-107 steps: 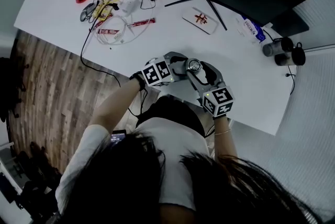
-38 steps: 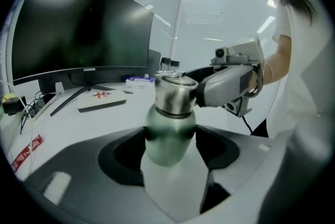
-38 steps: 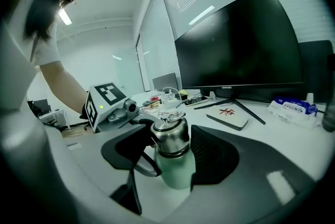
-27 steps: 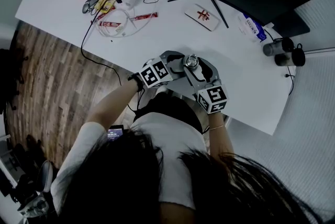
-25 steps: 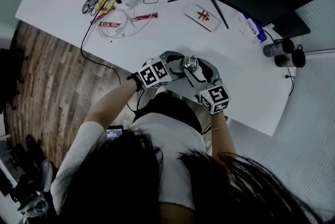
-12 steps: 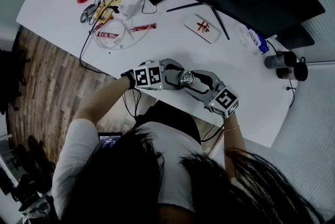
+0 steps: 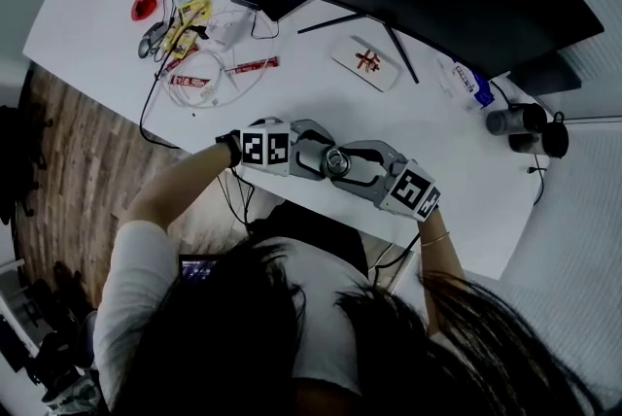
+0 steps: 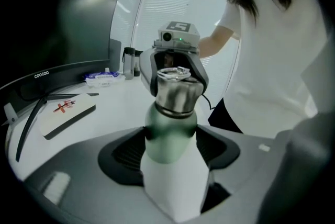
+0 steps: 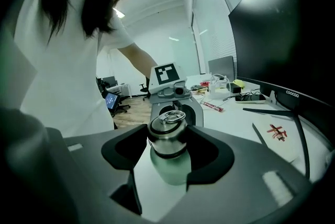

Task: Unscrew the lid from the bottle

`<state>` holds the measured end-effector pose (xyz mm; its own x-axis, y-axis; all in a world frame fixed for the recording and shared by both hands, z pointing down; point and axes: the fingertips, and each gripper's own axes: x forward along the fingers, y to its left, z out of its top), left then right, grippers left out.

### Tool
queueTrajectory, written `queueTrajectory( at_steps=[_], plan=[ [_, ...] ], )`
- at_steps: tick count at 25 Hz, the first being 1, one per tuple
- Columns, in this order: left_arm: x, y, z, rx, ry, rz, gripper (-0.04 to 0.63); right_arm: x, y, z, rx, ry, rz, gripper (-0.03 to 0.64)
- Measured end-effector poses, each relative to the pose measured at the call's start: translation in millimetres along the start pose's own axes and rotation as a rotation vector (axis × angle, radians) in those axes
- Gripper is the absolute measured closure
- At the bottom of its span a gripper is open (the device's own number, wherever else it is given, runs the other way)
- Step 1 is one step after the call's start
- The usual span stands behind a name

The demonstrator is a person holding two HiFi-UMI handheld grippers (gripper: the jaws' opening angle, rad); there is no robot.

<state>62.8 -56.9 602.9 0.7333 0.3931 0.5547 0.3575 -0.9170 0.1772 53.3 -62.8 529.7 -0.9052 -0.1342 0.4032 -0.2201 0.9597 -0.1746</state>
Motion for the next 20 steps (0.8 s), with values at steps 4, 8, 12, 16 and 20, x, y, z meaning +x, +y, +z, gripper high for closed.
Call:
queueTrajectory(
  at_steps=[4, 8, 12, 16, 20],
  plan=[
    [2, 1, 2, -0.013, -0.013, 0.009, 0.242, -3, -2, 0, 0.03, -0.019, -0.025, 0.38],
    [2, 1, 4, -0.057, -0.033, 0.036, 0.239, -8, -2, 7, 0.045, -0.042, -0.05, 0.382],
    [0, -1, 4, -0.089, -0.034, 0.065, 0.239, -16, -1, 14, 0.055, -0.062, -0.079, 0.382],
    [-9, -4, -1, -0.092, -0.04, 0.103, 0.239, -29, 1, 22, 0.084, -0.113, -0.128, 0.383],
    [-25, -12, 14, -0.101, -0.077, 0.149, 0.239, -45, 3, 33, 0.112, -0.185, -0.201, 0.383]
  ],
)
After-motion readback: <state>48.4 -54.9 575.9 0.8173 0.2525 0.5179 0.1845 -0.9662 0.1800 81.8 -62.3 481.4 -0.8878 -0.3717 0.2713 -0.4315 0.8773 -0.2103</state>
